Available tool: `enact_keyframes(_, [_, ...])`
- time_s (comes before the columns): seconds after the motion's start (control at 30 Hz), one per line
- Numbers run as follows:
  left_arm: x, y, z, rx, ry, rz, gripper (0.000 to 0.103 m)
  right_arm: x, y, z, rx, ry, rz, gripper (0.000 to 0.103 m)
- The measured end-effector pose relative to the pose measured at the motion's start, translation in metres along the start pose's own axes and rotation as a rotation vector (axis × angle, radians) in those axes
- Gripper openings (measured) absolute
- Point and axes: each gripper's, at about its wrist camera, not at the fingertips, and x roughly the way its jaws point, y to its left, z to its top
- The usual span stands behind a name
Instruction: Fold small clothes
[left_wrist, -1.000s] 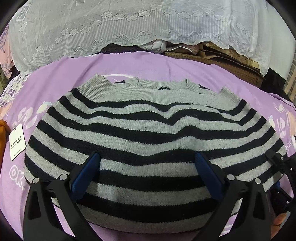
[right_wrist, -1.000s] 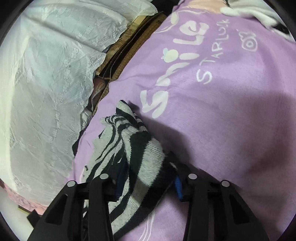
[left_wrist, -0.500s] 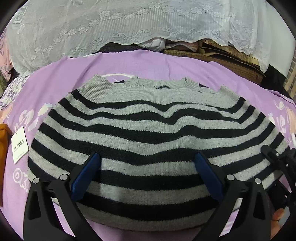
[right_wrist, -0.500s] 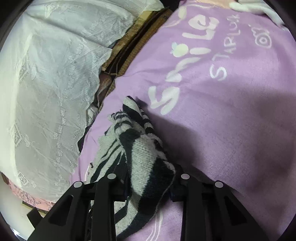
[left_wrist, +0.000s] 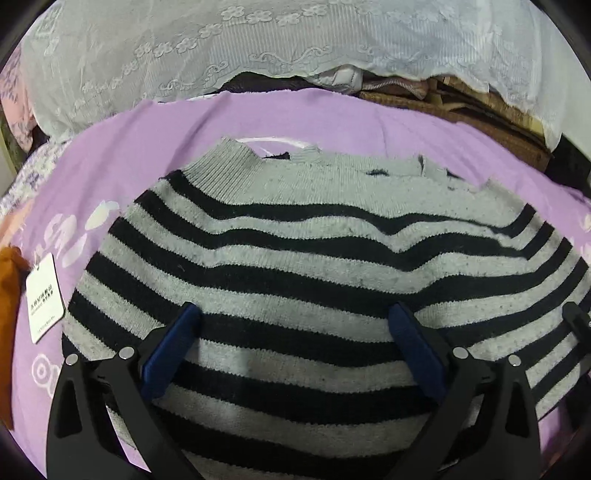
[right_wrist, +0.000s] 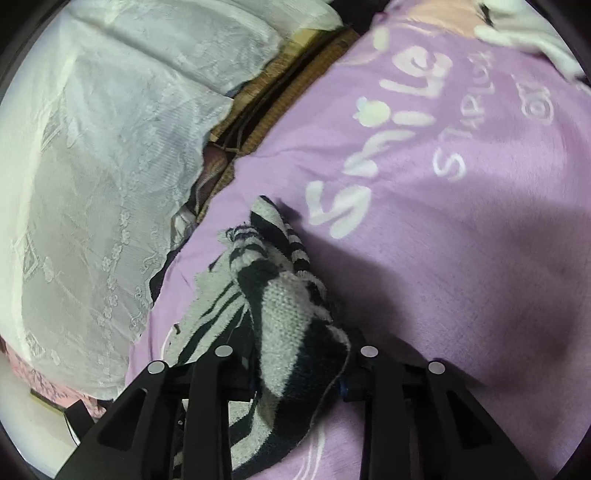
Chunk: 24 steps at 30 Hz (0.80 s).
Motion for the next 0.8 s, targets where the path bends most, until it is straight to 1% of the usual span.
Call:
enact_keyframes(0.1, [-0.011, 0.007, -0.001, -0.040, -0.013, -0.042, 0.099, -0.008, 0.011, -0.001, -0.054, -0.026, 0.012, 0.029])
enact_keyframes(0.13, [-0.017, 0.008, 0.001, -0.055, -0.017, -0.066, 0.099, -0.010, 0.016, -0.001, -0.076, -0.038, 0.014, 0.029])
enact_keyframes(0.23, [-0.021, -0.004, 0.009, -0.050, -0.002, -0.118, 0.099, -0.017, 0.026, -0.003, -0.132, -0.062, 0.016, 0.029])
enact_keyframes(0.4, [-0.001, -0.044, 0.030, 0.040, 0.082, -0.119, 0.099, -0.022, 0.033, -0.005, -0.171, -0.076, 0.021, 0.029])
enact_keyframes(0.5, [0.009, -0.065, 0.048, 0.094, 0.097, -0.116, 0.099, -0.023, 0.035, -0.005, -0.176, -0.074, 0.029, 0.029])
enact_keyframes(0.6, [0.020, -0.082, 0.064, 0.143, 0.119, -0.099, 0.099, -0.026, 0.043, -0.009, -0.219, -0.080, 0.041, 0.028])
enact_keyframes(0.7, [0.027, -0.088, 0.075, 0.163, 0.128, -0.093, 0.099, -0.031, 0.055, -0.013, -0.273, -0.089, 0.068, 0.028])
enact_keyframes(0.8, [0.032, -0.086, 0.082, 0.169, 0.153, -0.106, 0.099, -0.037, 0.068, -0.020, -0.332, -0.090, 0.097, 0.028])
